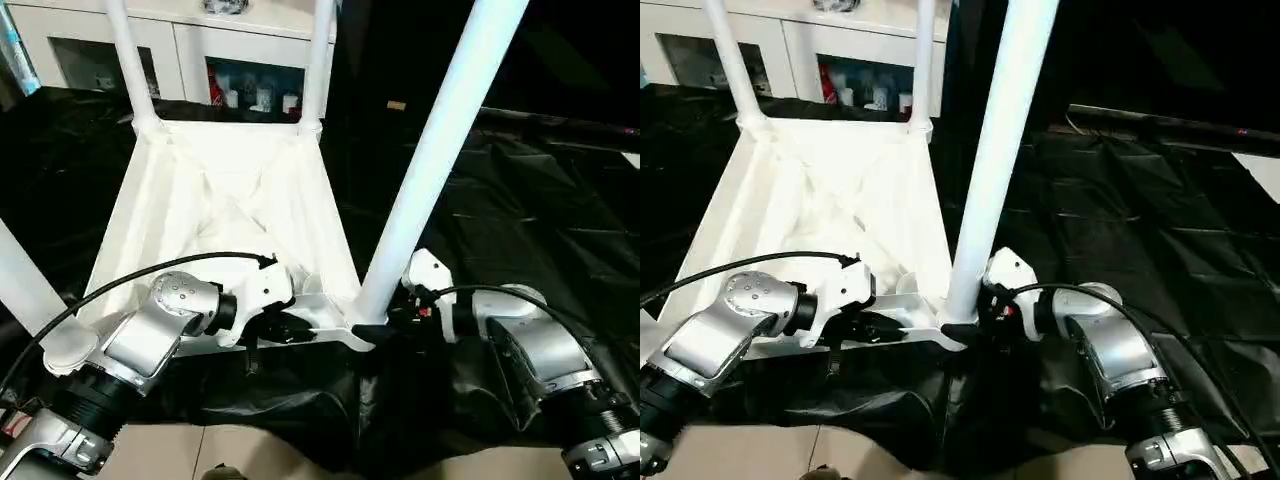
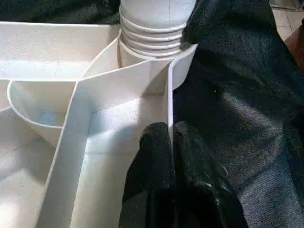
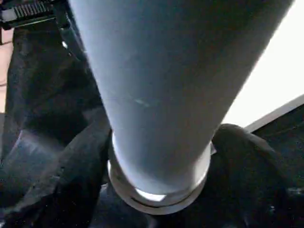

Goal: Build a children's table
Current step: Rotate leg to tighten

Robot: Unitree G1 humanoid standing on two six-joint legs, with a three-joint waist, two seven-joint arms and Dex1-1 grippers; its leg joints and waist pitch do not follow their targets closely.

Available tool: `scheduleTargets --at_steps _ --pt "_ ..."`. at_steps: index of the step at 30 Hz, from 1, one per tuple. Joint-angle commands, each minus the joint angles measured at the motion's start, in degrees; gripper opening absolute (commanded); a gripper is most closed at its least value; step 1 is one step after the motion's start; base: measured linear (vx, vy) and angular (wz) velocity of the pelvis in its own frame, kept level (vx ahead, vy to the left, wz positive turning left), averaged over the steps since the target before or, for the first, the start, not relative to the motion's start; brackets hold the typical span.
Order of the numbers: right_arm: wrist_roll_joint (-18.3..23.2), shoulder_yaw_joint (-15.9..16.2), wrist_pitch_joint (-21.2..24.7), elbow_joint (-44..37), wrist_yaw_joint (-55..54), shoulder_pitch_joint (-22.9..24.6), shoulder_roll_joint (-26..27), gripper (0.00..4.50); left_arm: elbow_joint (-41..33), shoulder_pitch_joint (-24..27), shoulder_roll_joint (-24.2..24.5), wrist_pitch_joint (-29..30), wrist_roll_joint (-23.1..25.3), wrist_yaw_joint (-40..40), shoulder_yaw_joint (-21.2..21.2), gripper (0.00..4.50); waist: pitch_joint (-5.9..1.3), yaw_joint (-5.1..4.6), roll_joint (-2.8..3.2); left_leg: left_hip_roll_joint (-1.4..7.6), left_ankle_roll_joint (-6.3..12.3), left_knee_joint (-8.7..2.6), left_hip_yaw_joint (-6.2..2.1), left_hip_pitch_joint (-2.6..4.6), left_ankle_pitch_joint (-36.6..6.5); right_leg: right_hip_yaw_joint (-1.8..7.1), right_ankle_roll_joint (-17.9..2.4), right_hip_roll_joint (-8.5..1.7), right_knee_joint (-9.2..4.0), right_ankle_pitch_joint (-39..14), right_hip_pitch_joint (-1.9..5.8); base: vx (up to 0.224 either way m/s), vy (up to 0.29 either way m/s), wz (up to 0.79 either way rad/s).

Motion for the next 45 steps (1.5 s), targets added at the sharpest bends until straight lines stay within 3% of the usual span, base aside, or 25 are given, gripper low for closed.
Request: scheduleTargets --at_steps 1,7,10,12,13,15,18,23,25,27,29,32,35,36,37,39,42,45 --pt "-0.4 0.4 -0.8 0.9 -0.4 -1.5 0.1 3.40 1.6 0.1 -0.5 0.4 1.3 0.2 -1.3 0.00 -3.37 0.11 0.74 1.41 0.50 -4.16 -0.67 0.33 -16.8 3.07 -2.1 -4.57 -6.41 -31.0 2.46 0.000 0.000 0.00" --pt "-3.0 -0.6 -4.7 6.3 -8.7 -2.8 3.7 2.92 5.3 -2.1 -3.4 1.3 2.4 7.3 1.8 0.00 -3.33 -0.25 0.46 1.22 0.04 -3.96 -0.62 0.39 -17.0 2.79 -1.3 -4.62 -6.75 -33.3 2.20 0.000 0.000 0.00" --pt "-3.9 -1.5 -5.6 9.2 -13.4 -3.7 5.7 2.76 7.0 -3.4 -5.1 1.8 2.0 9.8 3.3 0.00 -3.36 -0.49 0.61 0.93 -0.53 -3.70 -0.73 0.51 -17.6 2.26 -0.3 -4.67 -7.29 -35.7 2.23 0.000 0.000 0.00" --pt "-2.8 -4.1 -4.7 13.3 -19.9 -5.6 9.6 2.75 9.4 -5.9 -7.4 2.5 2.4 13.5 4.6 0.00 -3.28 -0.70 0.57 1.03 -0.27 -3.88 -0.78 0.33 -17.8 2.19 0.1 -4.65 -7.41 -35.7 2.14 0.000 0.000 0.00" --pt "-2.2 -5.6 -4.2 15.7 -23.7 -6.8 11.9 2.74 11.1 -7.5 -8.7 2.8 2.7 15.6 5.1 0.00 -3.43 -0.93 0.83 0.74 -0.84 -3.49 -0.89 0.79 -18.7 1.73 0.4 -4.73 -7.84 -36.9 1.98 0.000 0.000 0.00" --pt "-2.1 -6.4 -4.6 18.2 -27.2 -8.1 13.9 2.72 13.3 -9.3 -10.5 3.1 3.3 18.7 5.8 0.00 -3.63 -1.06 0.95 1.20 -0.72 -3.94 -1.08 0.41 -17.5 2.02 -0.8 -4.73 -7.24 -32.8 2.39 0.000 0.000 0.00" --pt "-2.4 -8.2 -5.5 24.5 -36.5 -11.2 18.7 2.72 17.6 -12.5 -14.8 3.2 4.4 24.3 6.6 0.00 -3.67 -0.97 1.39 1.44 -1.01 -4.19 -1.06 0.59 -17.3 2.50 -3.1 -4.76 -6.54 -28.1 2.20 0.000 0.000 0.00" --pt "-3.0 -8.5 -7.6 29.8 -40.7 -13.8 24.1 2.72 19.8 -14.3 -19.8 1.6 4.7 25.9 5.4 0.00 -3.98 -0.60 1.10 1.62 -0.92 -4.29 -0.67 0.50 -14.9 3.34 -5.4 -5.00 -5.54 -21.8 2.40 0.000 0.000 0.00" --pt "-1.6 -9.6 -8.8 30.6 -39.4 -14.4 25.2 3.28 19.5 -13.8 -20.3 0.1 4.9 24.4 4.4 0.00 -4.12 -0.17 0.99 1.62 -0.22 -4.28 -0.39 0.18 -12.8 3.63 -6.2 -4.85 -4.96 -19.0 2.67 0.025 -0.006 0.00" --pt "-1.0 -9.9 -8.9 29.8 -37.4 -14.4 24.4 3.44 18.7 -12.8 -19.5 -1.6 4.9 22.4 3.8 0.00 -4.43 0.09 0.93 1.63 0.46 -4.29 -0.24 -0.05 -9.8 3.80 -7.1 -4.76 -4.31 -14.2 3.02 0.025 -0.006 0.00" --pt "-1.4 -9.7 -10.0 29.9 -35.8 -14.6 23.2 3.59 18.6 -12.3 -18.9 -2.8 4.9 21.0 3.8 0.00 -4.25 0.10 0.98 1.60 0.82 -4.40 -0.12 -0.24 -9.1 3.79 -7.6 -4.71 -4.20 -12.9 3.11 0.000 0.000 0.00" --pt "-2.1 -7.6 -10.1 26.8 -29.4 -13.5 19.3 3.91 17.0 -10.6 -16.8 -4.0 4.3 17.1 3.3 0.00 -4.11 0.24 1.26 1.67 0.93 -4.39 -0.13 -0.21 -10.2 3.77 -7.2 -4.75 -4.54 -15.3 3.29 0.000 0.000 0.00" --pt "-2.5 -5.1 -9.8 22.5 -20.5 -11.4 14.4 3.91 15.7 -9.4 -15.1 -4.6 3.9 13.7 3.0 0.00 -4.00 0.27 1.18 1.75 1.21 -4.39 -0.12 -0.12 -10.9 3.81 -7.1 -4.81 -4.67 -16.4 3.24 0.000 0.000 0.00" --pt "-2.5 -5.1 -9.8 22.5 -20.5 -11.4 14.4 3.91 15.7 -9.4 -15.1 -4.6 3.9 13.7 3.0 0.00 -3.92 0.37 1.69 1.74 1.17 -4.41 -0.14 -0.01 -11.2 3.81 -7.0 -4.75 -4.76 -16.7 3.17 0.000 0.000 0.00" --pt "-2.6 -4.4 -9.7 21.3 -17.6 -10.8 12.7 3.91 15.5 -9.1 -14.5 -4.7 3.8 12.5 3.0 0.00 -3.91 0.40 1.29 1.65 1.30 -4.38 -0.07 0.00 -11.8 3.79 -6.8 -4.67 -4.92 -18.0 3.19 0.000 0.000 0.00" --pt "-3.0 -3.3 -10.6 20.1 -12.8 -9.8 9.7 3.91 15.3 -8.6 -13.2 -5.6 3.7 10.0 2.7 0.00 -3.83 0.63 1.53 1.58 1.45 -4.31 -0.05 0.03 -12.1 3.79 -6.4 -4.72 -5.15 -19.5 3.10 0.000 0.000 0.00" --pt "-2.6 -3.0 -10.3 19.7 -9.0 -9.6 7.9 3.91 14.7 -8.1 -11.9 -6.6 3.4 7.0 2.2 0.00 -3.87 0.63 1.41 1.60 1.73 -4.31 -0.12 -0.08 -12.2 3.73 -6.3 -4.68 -5.22 -20.4 3.13 0.000 0.000 0.00" --pt "-0.1 -2.0 -8.2 16.6 -1.0 -8.7 4.5 3.91 12.3 -6.5 -9.4 -7.3 2.1 0.4 1.8 0.00 -3.93 0.71 1.54 1.87 2.18 -4.36 -0.19 0.15 -12.4 3.71 -7.3 -4.59 -4.97 -18.9 3.06 0.000 0.000 0.00"
